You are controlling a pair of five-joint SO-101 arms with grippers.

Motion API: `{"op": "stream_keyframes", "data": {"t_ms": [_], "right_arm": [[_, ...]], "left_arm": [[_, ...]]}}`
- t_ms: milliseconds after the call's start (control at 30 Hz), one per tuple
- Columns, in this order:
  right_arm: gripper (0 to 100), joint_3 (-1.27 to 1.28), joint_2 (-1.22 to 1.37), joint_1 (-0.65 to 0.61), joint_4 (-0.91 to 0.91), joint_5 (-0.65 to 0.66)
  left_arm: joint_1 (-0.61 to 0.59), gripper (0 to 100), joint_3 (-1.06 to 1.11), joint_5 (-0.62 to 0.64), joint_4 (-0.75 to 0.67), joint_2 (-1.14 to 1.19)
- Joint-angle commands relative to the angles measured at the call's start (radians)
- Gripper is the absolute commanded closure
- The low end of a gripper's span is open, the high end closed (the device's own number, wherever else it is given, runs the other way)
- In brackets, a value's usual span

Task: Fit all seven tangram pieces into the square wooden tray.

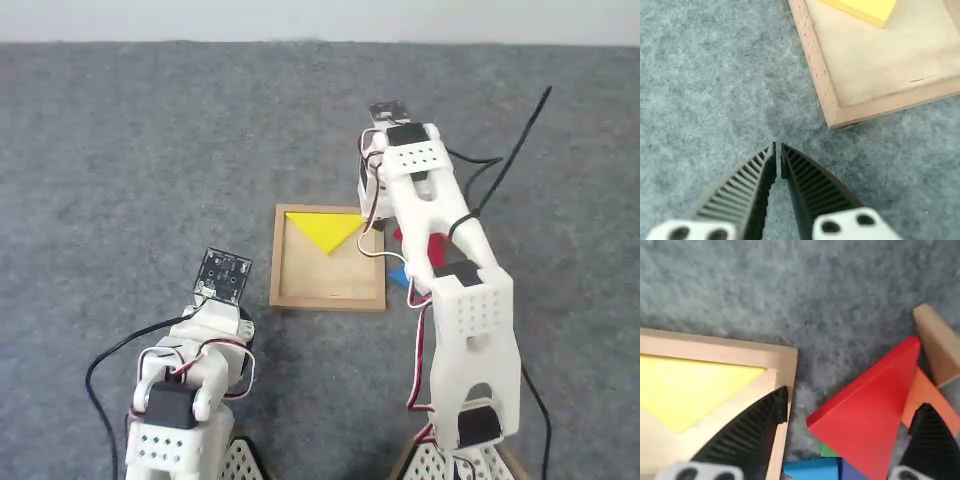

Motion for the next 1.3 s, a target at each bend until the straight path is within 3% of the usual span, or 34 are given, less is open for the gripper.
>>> {"op": "stream_keyframes", "data": {"t_ms": [0,133,400,1100,1267], "right_arm": [[61.9,0.002,-0.025,0.018,0.036,0.011],[61.9,0.089,-0.102,0.018,0.028,0.012],[61.9,0.436,-0.328,0.024,-0.226,0.026],[62.0,0.11,-0.09,0.048,-0.128,-0.046],[72.3,0.11,-0.082,0.048,-0.185,-0.055]], "left_arm": [[-0.005,98,-0.01,-0.003,0.003,-0.018],[-0.005,98,-0.01,-0.003,0.003,-0.018],[-0.005,98,-0.01,-0.003,0.003,-0.018],[-0.005,98,-0.01,-0.003,0.003,-0.018],[-0.005,98,-0.01,-0.003,0.003,-0.018]]}}
